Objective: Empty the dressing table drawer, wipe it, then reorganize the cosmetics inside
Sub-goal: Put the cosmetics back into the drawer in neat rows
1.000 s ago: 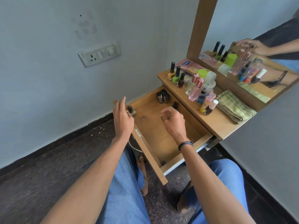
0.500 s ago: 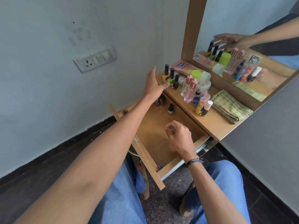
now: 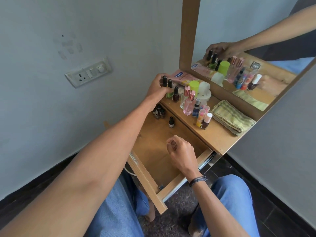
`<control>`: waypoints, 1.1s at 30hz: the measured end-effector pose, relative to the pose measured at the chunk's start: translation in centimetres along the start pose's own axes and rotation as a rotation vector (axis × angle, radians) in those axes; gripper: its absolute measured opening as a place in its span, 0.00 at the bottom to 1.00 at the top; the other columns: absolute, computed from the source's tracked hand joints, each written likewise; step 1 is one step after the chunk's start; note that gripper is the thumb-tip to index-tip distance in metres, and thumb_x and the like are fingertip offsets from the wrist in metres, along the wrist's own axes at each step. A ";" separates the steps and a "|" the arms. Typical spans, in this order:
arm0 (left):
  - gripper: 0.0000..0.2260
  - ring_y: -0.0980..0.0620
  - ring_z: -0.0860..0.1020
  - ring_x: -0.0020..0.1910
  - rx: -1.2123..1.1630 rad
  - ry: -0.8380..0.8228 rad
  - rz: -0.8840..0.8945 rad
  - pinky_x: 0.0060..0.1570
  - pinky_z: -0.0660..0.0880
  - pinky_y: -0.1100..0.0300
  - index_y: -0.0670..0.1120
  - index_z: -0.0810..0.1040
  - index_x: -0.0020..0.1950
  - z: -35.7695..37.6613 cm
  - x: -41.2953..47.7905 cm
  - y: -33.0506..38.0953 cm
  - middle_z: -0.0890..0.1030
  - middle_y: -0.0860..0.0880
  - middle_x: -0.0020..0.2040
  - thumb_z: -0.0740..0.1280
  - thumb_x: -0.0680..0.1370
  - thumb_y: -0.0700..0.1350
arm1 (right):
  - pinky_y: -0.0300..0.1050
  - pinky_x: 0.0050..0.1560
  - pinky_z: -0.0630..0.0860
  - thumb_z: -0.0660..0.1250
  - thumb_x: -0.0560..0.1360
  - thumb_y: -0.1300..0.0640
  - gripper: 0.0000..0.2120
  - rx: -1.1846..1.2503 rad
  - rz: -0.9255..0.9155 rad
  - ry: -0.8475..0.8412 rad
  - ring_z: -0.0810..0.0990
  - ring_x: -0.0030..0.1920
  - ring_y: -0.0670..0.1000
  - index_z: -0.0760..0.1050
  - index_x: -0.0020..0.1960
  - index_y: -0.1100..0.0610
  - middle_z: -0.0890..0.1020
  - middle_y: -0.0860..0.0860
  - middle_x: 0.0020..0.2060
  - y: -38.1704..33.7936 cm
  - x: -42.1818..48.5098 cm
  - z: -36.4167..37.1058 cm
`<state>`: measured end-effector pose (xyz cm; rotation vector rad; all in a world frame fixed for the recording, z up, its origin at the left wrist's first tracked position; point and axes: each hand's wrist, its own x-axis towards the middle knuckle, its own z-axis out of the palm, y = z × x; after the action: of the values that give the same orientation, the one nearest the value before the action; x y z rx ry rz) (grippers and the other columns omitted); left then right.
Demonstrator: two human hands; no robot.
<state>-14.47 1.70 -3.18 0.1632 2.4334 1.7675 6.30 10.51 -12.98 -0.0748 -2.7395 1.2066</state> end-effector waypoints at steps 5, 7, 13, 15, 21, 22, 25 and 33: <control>0.18 0.52 0.77 0.60 0.037 0.024 0.019 0.60 0.72 0.53 0.48 0.77 0.60 0.2 0.4 -0.4 0.81 0.52 0.58 0.77 0.73 0.39 | 0.31 0.43 0.76 0.69 0.80 0.57 0.02 0.014 0.008 -0.004 0.79 0.43 0.41 0.78 0.51 0.51 0.81 0.43 0.46 0.0 0.0 0.0; 0.15 0.51 0.77 0.59 0.050 0.040 0.022 0.59 0.72 0.52 0.47 0.78 0.58 0.2 0.4 -0.5 0.82 0.52 0.56 0.76 0.74 0.39 | 0.31 0.43 0.76 0.68 0.80 0.57 0.02 0.017 0.009 -0.002 0.79 0.43 0.41 0.78 0.51 0.50 0.82 0.43 0.46 0.0 0.0 0.0; 0.15 0.50 0.79 0.60 0.091 0.076 0.030 0.64 0.74 0.49 0.47 0.81 0.58 0.0 0.7 -0.7 0.83 0.51 0.56 0.75 0.74 0.36 | 0.39 0.44 0.80 0.67 0.80 0.57 0.03 0.008 0.001 0.014 0.79 0.42 0.41 0.78 0.51 0.50 0.81 0.42 0.45 0.1 0.1 0.1; 0.16 0.50 0.79 0.58 0.109 0.084 0.043 0.64 0.75 0.50 0.46 0.81 0.59 -0.1 0.7 -0.7 0.83 0.50 0.56 0.75 0.74 0.36 | 0.40 0.44 0.81 0.67 0.80 0.57 0.03 0.006 -0.001 0.013 0.80 0.42 0.42 0.78 0.51 0.50 0.81 0.42 0.44 0.2 0.1 0.2; 0.16 0.51 0.81 0.56 0.168 0.116 0.065 0.62 0.77 0.47 0.46 0.82 0.59 -0.3 0.6 -0.7 0.85 0.51 0.55 0.77 0.73 0.37 | 0.36 0.44 0.79 0.67 0.80 0.57 0.03 0.003 -0.005 0.009 0.79 0.42 0.41 0.78 0.51 0.50 0.81 0.43 0.45 0.2 0.2 0.1; 0.16 0.51 0.82 0.55 0.179 0.121 0.065 0.61 0.77 0.47 0.47 0.83 0.59 -0.4 0.5 -0.7 0.85 0.51 0.55 0.77 0.72 0.38 | 0.34 0.44 0.78 0.68 0.80 0.57 0.03 0.007 -0.004 0.007 0.79 0.42 0.41 0.78 0.51 0.50 0.81 0.42 0.45 0.3 0.2 0.1; 0.16 0.52 0.82 0.55 0.200 0.135 0.061 0.60 0.78 0.47 0.49 0.83 0.59 -0.5 0.2 -0.4 0.85 0.52 0.54 0.78 0.72 0.39 | 0.28 0.43 0.74 0.68 0.80 0.57 0.03 0.029 0.013 0.006 0.78 0.43 0.38 0.78 0.52 0.49 0.81 0.41 0.46 0.4 0.2 0.2; 0.14 0.52 0.81 0.55 0.166 0.172 0.049 0.59 0.77 0.52 0.47 0.83 0.57 -1.0 0.0 -0.4 0.85 0.51 0.54 0.78 0.72 0.39 | 0.28 0.42 0.74 0.68 0.80 0.58 0.04 0.037 0.014 0.007 0.78 0.42 0.38 0.78 0.51 0.49 0.81 0.41 0.45 0.4 0.2 0.2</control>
<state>-14.63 0.62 -3.21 0.0906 2.7210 1.6610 6.07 10.68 -13.35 -0.0940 -2.7137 1.2579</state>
